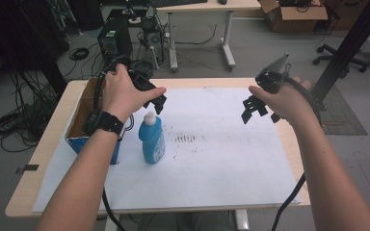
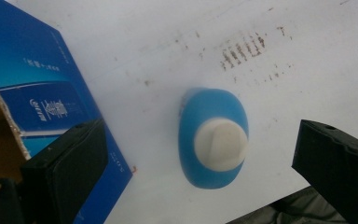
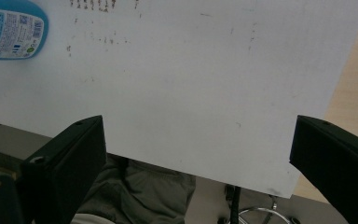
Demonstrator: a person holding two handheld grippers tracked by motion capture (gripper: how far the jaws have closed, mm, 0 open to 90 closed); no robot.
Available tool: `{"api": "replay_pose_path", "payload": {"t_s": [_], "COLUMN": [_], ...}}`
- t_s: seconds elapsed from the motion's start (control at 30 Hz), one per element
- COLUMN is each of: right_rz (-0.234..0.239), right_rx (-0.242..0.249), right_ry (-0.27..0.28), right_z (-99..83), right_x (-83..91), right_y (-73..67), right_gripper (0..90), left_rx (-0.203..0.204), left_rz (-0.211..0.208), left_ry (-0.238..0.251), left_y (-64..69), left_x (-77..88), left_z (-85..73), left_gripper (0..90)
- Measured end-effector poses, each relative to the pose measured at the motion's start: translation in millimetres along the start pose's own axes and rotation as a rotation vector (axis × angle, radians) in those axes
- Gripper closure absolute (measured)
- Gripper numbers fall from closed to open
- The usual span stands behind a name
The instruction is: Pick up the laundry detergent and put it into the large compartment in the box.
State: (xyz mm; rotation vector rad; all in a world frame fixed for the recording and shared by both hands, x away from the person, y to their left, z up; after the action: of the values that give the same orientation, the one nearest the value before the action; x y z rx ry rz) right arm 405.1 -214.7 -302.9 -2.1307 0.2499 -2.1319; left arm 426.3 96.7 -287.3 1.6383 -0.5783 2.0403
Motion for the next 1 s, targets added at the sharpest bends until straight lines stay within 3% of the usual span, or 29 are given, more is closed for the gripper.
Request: {"api": "replay_pose_path", "payload": {"t_s": [1.0], "right_rz": [0.004], "right_rx": [0.005], "right_ry": [-0.012], "right_z": [-3.4], "right_x": [-9.9], "right_y": [2.3], "right_gripper": [3.9], "left_rx": [0.012], "left_rz": [-0.001], "left_ry": [-0.064], "left_y": [14.8], "left_x": [-54.5], "left_z": [-14.8], "left_gripper": [3.8]}}
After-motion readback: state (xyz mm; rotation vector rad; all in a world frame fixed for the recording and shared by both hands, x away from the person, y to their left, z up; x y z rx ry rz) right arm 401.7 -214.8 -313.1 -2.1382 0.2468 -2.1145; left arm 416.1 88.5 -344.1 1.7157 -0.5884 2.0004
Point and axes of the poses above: each handheld gripper's, and its own axes: x roughly backward along the jaws, z roughly out of its top, y roughly to its right, the point moved 8 cm from there along -x, roughly forward along the jaws, and after that the axes turned 13 degrees about -x, right-handed, at the moved point
